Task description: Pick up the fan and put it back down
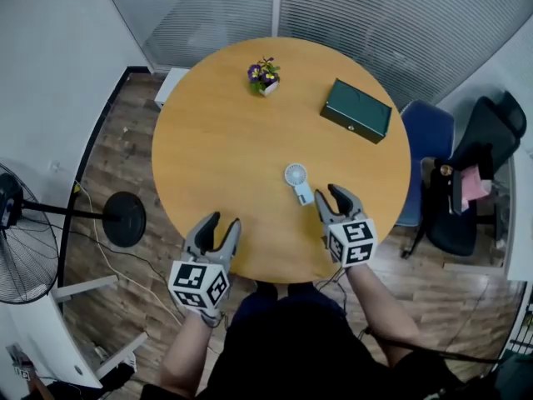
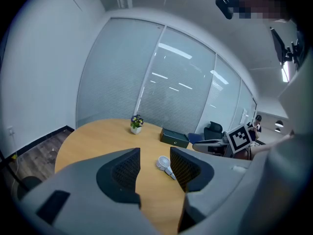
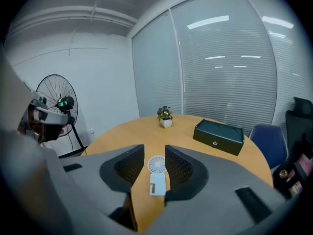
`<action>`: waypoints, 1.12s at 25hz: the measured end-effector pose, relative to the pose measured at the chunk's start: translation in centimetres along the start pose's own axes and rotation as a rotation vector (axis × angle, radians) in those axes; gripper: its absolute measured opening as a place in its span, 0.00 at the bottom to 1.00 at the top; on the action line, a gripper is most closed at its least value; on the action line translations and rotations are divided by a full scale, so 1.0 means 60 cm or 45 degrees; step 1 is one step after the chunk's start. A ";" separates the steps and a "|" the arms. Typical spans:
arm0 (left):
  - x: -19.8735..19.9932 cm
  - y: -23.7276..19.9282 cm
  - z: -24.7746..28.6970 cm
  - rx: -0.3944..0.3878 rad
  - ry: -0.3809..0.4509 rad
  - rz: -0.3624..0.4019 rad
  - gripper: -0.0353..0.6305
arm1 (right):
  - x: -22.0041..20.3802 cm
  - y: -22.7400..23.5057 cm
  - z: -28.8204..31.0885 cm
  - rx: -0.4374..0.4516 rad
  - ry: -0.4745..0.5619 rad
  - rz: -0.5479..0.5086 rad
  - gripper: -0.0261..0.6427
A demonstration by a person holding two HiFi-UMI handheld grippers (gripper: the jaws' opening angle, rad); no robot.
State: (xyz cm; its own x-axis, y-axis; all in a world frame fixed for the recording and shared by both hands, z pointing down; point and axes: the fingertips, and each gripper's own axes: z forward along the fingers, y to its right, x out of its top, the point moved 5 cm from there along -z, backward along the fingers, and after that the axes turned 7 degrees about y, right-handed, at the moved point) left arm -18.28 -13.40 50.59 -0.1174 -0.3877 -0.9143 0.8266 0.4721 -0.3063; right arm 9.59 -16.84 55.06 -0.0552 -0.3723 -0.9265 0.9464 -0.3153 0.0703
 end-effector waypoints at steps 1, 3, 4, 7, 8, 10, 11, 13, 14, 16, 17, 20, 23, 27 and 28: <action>-0.003 -0.004 0.004 0.014 -0.010 -0.003 0.33 | -0.012 0.002 0.014 0.009 -0.026 0.008 0.25; -0.009 -0.012 0.012 0.037 -0.026 -0.015 0.33 | -0.034 0.005 0.039 0.028 -0.079 0.011 0.26; -0.012 -0.015 0.016 0.045 -0.033 -0.021 0.33 | -0.044 0.005 0.050 0.037 -0.103 0.007 0.27; -0.018 -0.021 0.029 0.058 -0.054 -0.036 0.33 | -0.075 0.004 0.083 0.058 -0.176 0.005 0.28; -0.019 -0.021 0.034 0.060 -0.058 -0.039 0.33 | -0.086 0.005 0.092 0.062 -0.204 0.008 0.29; -0.022 -0.020 0.043 0.062 -0.065 -0.045 0.33 | -0.110 0.007 0.108 0.065 -0.264 0.015 0.30; -0.024 -0.020 0.046 0.064 -0.068 -0.048 0.33 | -0.122 0.009 0.115 0.064 -0.292 0.019 0.31; -0.030 -0.020 0.050 0.069 -0.076 -0.055 0.33 | -0.147 0.012 0.129 0.055 -0.344 0.026 0.32; -0.033 -0.020 0.051 0.071 -0.081 -0.059 0.33 | -0.157 0.013 0.134 0.049 -0.368 0.027 0.32; -0.039 -0.022 0.051 0.076 -0.091 -0.072 0.33 | -0.171 0.015 0.147 0.038 -0.408 0.030 0.35; -0.042 -0.023 0.051 0.079 -0.097 -0.080 0.33 | -0.176 0.015 0.153 0.033 -0.424 0.032 0.36; -0.053 -0.025 0.047 0.086 -0.115 -0.101 0.33 | -0.191 0.011 0.169 0.023 -0.473 0.030 0.39; -0.059 -0.024 0.045 0.093 -0.120 -0.107 0.33 | -0.206 0.010 0.185 0.021 -0.510 0.019 0.40; -0.061 -0.028 0.038 0.113 -0.117 -0.113 0.33 | -0.224 0.004 0.198 0.016 -0.578 0.019 0.40; -0.061 -0.030 0.036 0.120 -0.115 -0.115 0.33 | -0.228 0.002 0.200 0.013 -0.603 0.021 0.40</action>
State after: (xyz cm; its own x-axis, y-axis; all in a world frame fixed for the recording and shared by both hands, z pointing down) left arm -18.15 -14.53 55.05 -0.1469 -0.4968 -0.8554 0.8633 0.3577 -0.3560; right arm 6.68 -22.24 72.19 -0.1816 -0.7336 -0.6549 0.9452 -0.3140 0.0896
